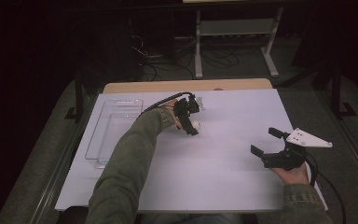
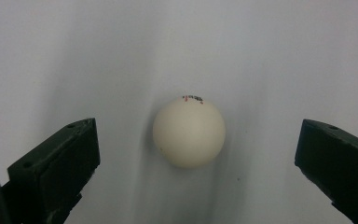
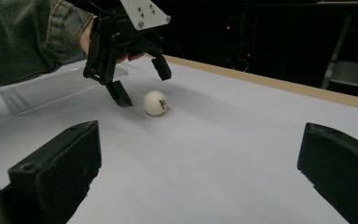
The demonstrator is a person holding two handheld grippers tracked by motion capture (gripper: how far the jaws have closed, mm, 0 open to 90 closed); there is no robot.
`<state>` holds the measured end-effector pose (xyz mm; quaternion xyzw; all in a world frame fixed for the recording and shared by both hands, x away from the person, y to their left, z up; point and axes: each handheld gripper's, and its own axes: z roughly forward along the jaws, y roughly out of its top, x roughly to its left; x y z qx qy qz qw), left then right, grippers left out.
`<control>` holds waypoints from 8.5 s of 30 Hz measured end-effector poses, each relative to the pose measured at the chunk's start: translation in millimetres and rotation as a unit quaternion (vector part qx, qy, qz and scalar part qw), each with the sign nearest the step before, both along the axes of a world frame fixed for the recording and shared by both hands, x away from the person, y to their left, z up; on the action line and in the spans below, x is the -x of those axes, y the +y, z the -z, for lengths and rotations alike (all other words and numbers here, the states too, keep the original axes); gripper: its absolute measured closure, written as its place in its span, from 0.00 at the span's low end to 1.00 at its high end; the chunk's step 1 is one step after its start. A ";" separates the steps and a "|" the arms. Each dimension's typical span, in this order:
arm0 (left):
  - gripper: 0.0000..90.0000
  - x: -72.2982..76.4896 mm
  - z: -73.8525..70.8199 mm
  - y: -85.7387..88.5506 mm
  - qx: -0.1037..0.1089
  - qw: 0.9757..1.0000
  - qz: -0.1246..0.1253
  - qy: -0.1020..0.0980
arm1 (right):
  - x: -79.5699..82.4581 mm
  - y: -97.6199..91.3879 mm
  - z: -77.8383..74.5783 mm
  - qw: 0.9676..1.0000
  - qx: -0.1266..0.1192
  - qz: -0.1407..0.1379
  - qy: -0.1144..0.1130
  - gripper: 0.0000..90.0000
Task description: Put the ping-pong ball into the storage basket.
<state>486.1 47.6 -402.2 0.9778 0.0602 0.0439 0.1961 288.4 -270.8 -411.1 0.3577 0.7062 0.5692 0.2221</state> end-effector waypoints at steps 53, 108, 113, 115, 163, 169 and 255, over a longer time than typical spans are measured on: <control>0.56 -7.6 9.2 -0.5 -0.007 1.000 0.007 0.004 | 0.5 -1.6 -0.5 1.000 -0.006 0.000 -0.001 0.00; 0.57 11.0 -33.1 14.8 -0.015 1.000 0.010 -0.011 | 0.5 1.1 -0.5 1.000 -0.001 -0.002 -0.002 0.00; 0.57 14.3 -37.5 16.5 -0.015 1.000 0.013 -0.011 | 0.4 1.6 -0.4 1.000 0.000 -0.002 0.000 0.00; 0.57 15.5 -39.9 18.1 -0.016 1.000 0.012 -0.012 | 0.4 1.5 -0.3 1.000 -0.001 -0.003 -0.001 0.00; 0.57 59.4 -103.2 40.1 -0.051 0.997 0.030 -0.041 | 0.4 3.7 -0.1 1.000 0.002 -0.006 0.002 0.00; 0.57 65.5 -104.8 42.5 -0.059 0.997 0.035 -0.038 | 0.3 4.5 0.1 1.000 0.004 -0.008 0.003 0.00; 0.57 100.5 -130.9 124.5 -0.153 0.988 0.030 0.005 | 0.9 4.2 -0.9 1.000 0.005 -0.009 0.002 0.00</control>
